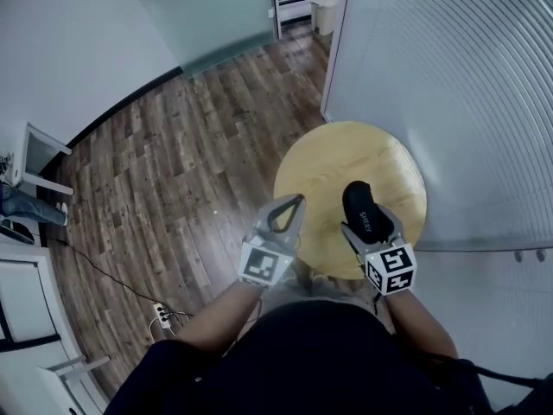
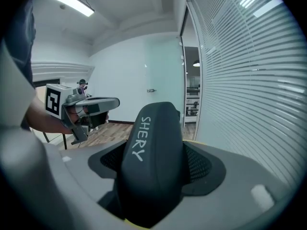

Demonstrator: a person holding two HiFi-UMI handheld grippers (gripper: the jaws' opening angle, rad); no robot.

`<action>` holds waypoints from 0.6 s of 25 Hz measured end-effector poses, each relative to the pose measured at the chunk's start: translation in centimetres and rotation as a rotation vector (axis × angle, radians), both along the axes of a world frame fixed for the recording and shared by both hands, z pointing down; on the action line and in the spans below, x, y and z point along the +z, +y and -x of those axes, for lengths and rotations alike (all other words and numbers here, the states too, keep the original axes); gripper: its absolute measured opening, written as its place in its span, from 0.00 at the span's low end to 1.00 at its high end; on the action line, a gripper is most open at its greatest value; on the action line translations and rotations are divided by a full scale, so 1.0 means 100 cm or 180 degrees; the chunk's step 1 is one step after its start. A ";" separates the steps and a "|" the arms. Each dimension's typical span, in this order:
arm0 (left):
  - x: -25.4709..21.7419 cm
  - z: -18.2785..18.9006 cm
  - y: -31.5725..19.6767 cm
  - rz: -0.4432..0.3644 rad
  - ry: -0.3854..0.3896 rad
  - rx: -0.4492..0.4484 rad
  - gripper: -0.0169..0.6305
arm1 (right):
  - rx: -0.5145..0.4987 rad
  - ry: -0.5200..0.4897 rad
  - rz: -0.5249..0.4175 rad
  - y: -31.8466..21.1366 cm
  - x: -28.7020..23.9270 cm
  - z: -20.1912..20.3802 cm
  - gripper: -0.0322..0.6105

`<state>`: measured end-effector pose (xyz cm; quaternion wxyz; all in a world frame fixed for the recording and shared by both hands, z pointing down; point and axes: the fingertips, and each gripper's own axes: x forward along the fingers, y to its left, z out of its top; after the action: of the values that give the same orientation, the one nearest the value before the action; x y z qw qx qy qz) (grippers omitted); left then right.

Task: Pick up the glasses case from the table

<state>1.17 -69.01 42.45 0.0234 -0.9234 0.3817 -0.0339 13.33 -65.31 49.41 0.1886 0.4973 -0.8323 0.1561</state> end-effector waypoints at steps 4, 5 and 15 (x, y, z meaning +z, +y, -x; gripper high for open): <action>-0.044 0.006 0.004 -0.0146 0.0098 0.0003 0.03 | 0.0038 -0.0103 -0.0239 0.003 -0.047 -0.002 0.62; -0.055 0.009 0.004 -0.0177 0.0129 -0.0016 0.03 | 0.0052 -0.0130 -0.0290 0.004 -0.057 -0.004 0.62; -0.095 0.003 0.021 -0.0459 -0.0005 -0.0011 0.03 | 0.0329 -0.0198 -0.0901 0.028 -0.124 -0.044 0.61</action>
<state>0.89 -66.87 32.91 0.0901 -0.9186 0.3848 -0.0070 17.77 -62.50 37.03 0.0825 0.5559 -0.8248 0.0619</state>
